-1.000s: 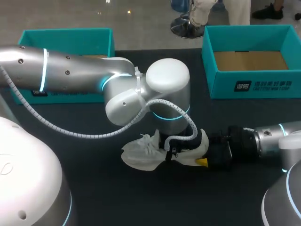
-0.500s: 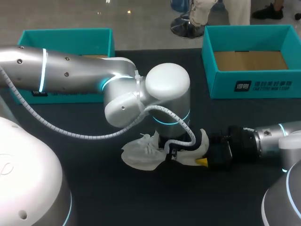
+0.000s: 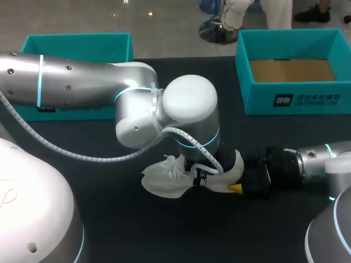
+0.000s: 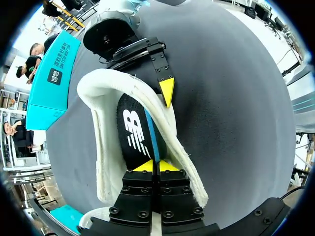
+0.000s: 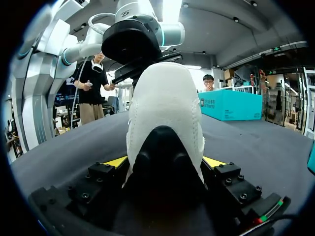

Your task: Take the shoe out of the shoebox, open the shoe tongue, remove and reinsert the insole, then place the shoe into the shoebox

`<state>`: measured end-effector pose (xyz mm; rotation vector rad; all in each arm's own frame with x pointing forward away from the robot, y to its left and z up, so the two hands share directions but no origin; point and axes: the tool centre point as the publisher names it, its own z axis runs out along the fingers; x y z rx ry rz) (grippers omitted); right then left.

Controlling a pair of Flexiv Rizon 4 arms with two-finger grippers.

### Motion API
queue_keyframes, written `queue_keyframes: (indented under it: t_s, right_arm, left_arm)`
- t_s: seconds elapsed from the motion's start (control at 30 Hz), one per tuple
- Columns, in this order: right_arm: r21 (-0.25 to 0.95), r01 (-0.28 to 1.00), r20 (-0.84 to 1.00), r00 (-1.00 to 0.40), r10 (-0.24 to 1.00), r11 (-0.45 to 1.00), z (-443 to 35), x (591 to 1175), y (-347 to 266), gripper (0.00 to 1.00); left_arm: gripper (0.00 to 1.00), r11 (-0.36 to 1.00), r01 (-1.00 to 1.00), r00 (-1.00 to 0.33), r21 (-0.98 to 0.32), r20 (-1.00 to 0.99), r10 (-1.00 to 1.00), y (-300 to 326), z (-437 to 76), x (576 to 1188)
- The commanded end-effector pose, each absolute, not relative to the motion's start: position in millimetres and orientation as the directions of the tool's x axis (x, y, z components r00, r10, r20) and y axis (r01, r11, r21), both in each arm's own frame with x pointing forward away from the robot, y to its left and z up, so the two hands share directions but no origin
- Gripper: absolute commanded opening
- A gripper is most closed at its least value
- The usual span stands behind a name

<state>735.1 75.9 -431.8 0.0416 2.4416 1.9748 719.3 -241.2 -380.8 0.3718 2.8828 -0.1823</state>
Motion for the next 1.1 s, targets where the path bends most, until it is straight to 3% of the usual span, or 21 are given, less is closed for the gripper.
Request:
queue_keyframes:
  t_s: [0.03, 1.1]
  right_arm:
    - [0.977, 0.022, 0.017, -1.000, 0.021, 0.211, -436, 736, 77, 0.00]
    - [0.977, 0.022, 0.017, -1.000, 0.021, 0.211, -436, 736, 77, 0.00]
  left_arm:
    - [0.00, 0.958, 0.265, -0.937, -0.112, -0.263, 0.228, -227, -362, 714]
    - [0.00, 0.929, 0.292, -0.920, -0.228, -0.333, 0.208, -224, -308, 691]
